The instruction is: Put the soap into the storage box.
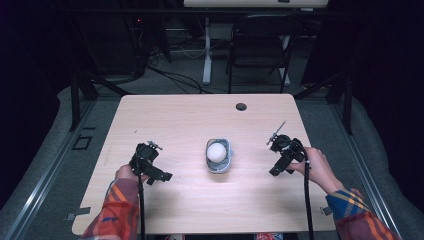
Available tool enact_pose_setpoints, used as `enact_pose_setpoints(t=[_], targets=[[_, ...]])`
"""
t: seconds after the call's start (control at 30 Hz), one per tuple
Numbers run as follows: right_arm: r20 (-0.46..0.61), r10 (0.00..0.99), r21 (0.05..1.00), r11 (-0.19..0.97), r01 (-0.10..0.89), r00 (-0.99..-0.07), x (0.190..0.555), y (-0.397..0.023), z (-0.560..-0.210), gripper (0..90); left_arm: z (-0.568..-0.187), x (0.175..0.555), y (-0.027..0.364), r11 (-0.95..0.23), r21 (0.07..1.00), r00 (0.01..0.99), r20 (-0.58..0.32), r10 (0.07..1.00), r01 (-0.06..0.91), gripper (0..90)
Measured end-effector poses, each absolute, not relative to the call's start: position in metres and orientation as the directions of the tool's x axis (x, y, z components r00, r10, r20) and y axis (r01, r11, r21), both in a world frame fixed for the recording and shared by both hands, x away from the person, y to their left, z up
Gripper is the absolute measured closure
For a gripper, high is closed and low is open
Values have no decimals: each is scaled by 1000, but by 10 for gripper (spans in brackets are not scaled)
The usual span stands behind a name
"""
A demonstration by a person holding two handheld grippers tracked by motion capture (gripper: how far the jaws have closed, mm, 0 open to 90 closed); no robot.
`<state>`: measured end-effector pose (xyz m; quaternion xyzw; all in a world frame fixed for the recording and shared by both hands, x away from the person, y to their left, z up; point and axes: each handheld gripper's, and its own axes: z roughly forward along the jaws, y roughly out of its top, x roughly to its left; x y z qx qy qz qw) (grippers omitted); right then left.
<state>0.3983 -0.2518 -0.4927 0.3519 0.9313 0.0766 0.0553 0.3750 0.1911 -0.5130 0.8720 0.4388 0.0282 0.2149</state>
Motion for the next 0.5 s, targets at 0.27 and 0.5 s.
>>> enact_pose_setpoints(t=[0.27,0.5], targets=[[-43,690,196,715,671,-723,376,-271,-515,60,-512,374,189,-528,400,618,-136,774,749,24],[-47,690,178,717,674,-722,372,-273,-524,132,-511,375,188,-550,395,634,-118,764,736,24]])
